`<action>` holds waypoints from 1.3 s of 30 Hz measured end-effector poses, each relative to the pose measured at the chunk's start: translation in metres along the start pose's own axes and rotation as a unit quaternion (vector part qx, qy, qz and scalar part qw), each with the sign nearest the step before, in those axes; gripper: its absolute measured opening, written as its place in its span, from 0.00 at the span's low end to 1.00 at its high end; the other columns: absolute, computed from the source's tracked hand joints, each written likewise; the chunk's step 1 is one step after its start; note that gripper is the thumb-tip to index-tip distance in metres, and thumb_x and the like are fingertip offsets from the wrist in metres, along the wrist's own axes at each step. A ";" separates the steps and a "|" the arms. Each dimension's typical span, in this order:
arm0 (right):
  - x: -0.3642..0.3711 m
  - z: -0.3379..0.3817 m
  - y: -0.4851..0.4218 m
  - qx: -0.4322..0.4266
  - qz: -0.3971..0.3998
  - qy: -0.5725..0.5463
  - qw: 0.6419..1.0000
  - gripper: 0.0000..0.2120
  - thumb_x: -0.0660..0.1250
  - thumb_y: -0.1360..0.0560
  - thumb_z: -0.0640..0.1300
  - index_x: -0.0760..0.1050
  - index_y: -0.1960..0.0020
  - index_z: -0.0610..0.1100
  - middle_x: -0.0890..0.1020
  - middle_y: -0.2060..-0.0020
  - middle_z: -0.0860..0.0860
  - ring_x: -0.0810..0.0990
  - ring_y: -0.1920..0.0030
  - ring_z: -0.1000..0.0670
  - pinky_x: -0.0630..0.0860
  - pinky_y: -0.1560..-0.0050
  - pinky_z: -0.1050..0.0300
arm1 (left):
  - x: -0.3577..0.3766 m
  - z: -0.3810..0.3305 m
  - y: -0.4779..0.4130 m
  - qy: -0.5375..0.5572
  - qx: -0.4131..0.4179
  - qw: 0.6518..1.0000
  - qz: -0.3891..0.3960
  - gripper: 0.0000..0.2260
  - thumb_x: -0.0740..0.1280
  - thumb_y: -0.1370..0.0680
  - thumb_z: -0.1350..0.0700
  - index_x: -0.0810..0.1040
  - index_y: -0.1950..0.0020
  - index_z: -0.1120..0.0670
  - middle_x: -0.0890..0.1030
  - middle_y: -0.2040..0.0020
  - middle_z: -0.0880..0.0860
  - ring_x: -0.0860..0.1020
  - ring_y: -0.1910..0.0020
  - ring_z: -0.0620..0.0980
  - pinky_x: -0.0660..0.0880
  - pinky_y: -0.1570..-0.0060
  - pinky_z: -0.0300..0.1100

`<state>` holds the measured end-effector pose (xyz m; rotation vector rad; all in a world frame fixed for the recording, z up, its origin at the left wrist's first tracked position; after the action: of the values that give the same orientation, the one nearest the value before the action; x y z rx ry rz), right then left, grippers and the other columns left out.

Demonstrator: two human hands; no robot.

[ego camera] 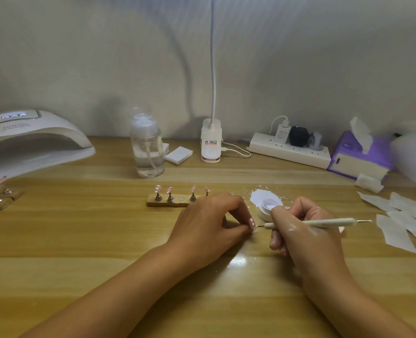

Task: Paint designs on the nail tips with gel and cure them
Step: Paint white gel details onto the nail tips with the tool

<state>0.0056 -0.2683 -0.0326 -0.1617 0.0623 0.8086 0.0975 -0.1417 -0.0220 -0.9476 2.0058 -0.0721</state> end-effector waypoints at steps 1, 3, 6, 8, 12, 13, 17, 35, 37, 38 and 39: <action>0.000 0.000 0.000 0.000 0.002 0.006 1.000 0.20 0.68 0.27 0.38 0.68 0.76 0.50 0.77 0.80 0.44 0.69 0.78 0.54 0.67 0.66 0.55 | 0.000 0.000 0.000 0.002 -0.001 1.000 0.001 0.04 0.73 0.28 0.49 0.78 0.58 0.41 0.80 0.58 0.36 0.75 0.66 0.37 0.67 0.65 0.38; 0.001 -0.001 0.000 -0.002 0.002 0.018 1.000 0.20 0.68 0.28 0.39 0.69 0.77 0.49 0.77 0.80 0.44 0.69 0.77 0.54 0.68 0.65 0.53 | 0.000 0.001 0.000 0.008 -0.005 1.000 0.002 0.05 0.73 0.28 0.49 0.78 0.59 0.40 0.81 0.58 0.36 0.75 0.66 0.37 0.67 0.64 0.38; 0.001 -0.001 0.000 0.000 -0.002 0.024 1.000 0.20 0.68 0.28 0.39 0.70 0.77 0.49 0.77 0.79 0.44 0.70 0.76 0.54 0.69 0.63 0.52 | 0.000 0.002 -0.001 0.011 -0.007 1.000 0.002 0.06 0.74 0.28 0.49 0.78 0.60 0.40 0.81 0.58 0.36 0.75 0.67 0.37 0.68 0.64 0.38; 0.001 -0.001 0.000 0.000 -0.002 0.024 1.000 0.19 0.68 0.29 0.39 0.70 0.76 0.49 0.77 0.79 0.44 0.71 0.77 0.55 0.69 0.63 0.52 | 0.001 0.002 -0.001 0.012 -0.009 1.000 0.003 0.06 0.74 0.28 0.49 0.78 0.60 0.39 0.81 0.58 0.36 0.75 0.67 0.37 0.70 0.64 0.39; 0.001 0.000 0.001 0.000 -0.001 0.016 1.000 0.18 0.67 0.28 0.39 0.70 0.75 0.50 0.77 0.79 0.44 0.71 0.78 0.55 0.68 0.64 0.53 | 0.001 0.002 -0.001 0.007 -0.006 1.000 0.003 0.06 0.74 0.28 0.49 0.78 0.60 0.39 0.81 0.58 0.36 0.75 0.67 0.37 0.69 0.64 0.38; 0.001 0.000 0.001 0.000 0.000 0.014 1.000 0.18 0.68 0.28 0.39 0.70 0.74 0.50 0.77 0.79 0.44 0.71 0.78 0.55 0.68 0.64 0.54 | 0.001 0.002 -0.001 0.007 -0.006 1.000 0.003 0.06 0.74 0.28 0.49 0.78 0.60 0.39 0.81 0.58 0.35 0.75 0.67 0.37 0.68 0.64 0.38; 0.001 0.001 0.001 -0.003 0.002 0.016 1.000 0.19 0.68 0.28 0.39 0.70 0.75 0.50 0.78 0.79 0.44 0.71 0.78 0.54 0.69 0.65 0.54 | 0.001 0.002 0.000 0.012 -0.006 1.000 0.002 0.07 0.74 0.28 0.49 0.78 0.60 0.39 0.81 0.58 0.35 0.76 0.66 0.37 0.70 0.64 0.39; 0.001 -0.001 -0.001 -0.010 0.002 0.004 1.000 0.20 0.68 0.28 0.39 0.71 0.76 0.50 0.77 0.79 0.44 0.70 0.79 0.55 0.66 0.67 0.57 | 0.001 0.003 -0.001 0.019 -0.006 1.000 0.001 0.05 0.74 0.28 0.50 0.79 0.59 0.41 0.82 0.58 0.36 0.76 0.67 0.38 0.74 0.63 0.42; 0.002 -0.001 0.000 -0.012 0.006 0.005 1.000 0.20 0.68 0.28 0.39 0.71 0.76 0.50 0.77 0.79 0.43 0.70 0.79 0.55 0.66 0.68 0.57 | 0.001 0.003 -0.001 0.020 -0.005 1.000 0.001 0.05 0.74 0.28 0.50 0.79 0.59 0.41 0.82 0.57 0.36 0.76 0.67 0.38 0.74 0.63 0.43; 0.002 0.000 0.000 -0.012 0.009 0.004 1.000 0.19 0.68 0.28 0.39 0.71 0.76 0.50 0.77 0.79 0.43 0.71 0.79 0.54 0.67 0.68 0.56 | 0.001 0.003 -0.001 0.020 -0.005 1.000 0.001 0.05 0.74 0.28 0.50 0.79 0.59 0.41 0.82 0.57 0.36 0.76 0.67 0.39 0.75 0.62 0.43; 0.002 0.000 0.000 -0.013 0.011 0.003 1.000 0.19 0.68 0.28 0.39 0.71 0.75 0.50 0.77 0.79 0.43 0.71 0.79 0.54 0.67 0.68 0.56 | 0.001 0.003 -0.001 0.020 -0.005 1.000 0.001 0.05 0.74 0.28 0.50 0.79 0.59 0.41 0.82 0.57 0.36 0.76 0.67 0.39 0.75 0.62 0.44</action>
<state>0.0072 -0.2668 -0.0330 -0.1876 0.0597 0.8309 0.0998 -0.1421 -0.0236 -0.9576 2.0460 -0.0819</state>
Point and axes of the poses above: each hand's wrist, its own y-axis away from the middle knuckle, its own x-axis out of the palm, z = x × y, the point moved 10 cm from there along -y, towards the middle knuckle
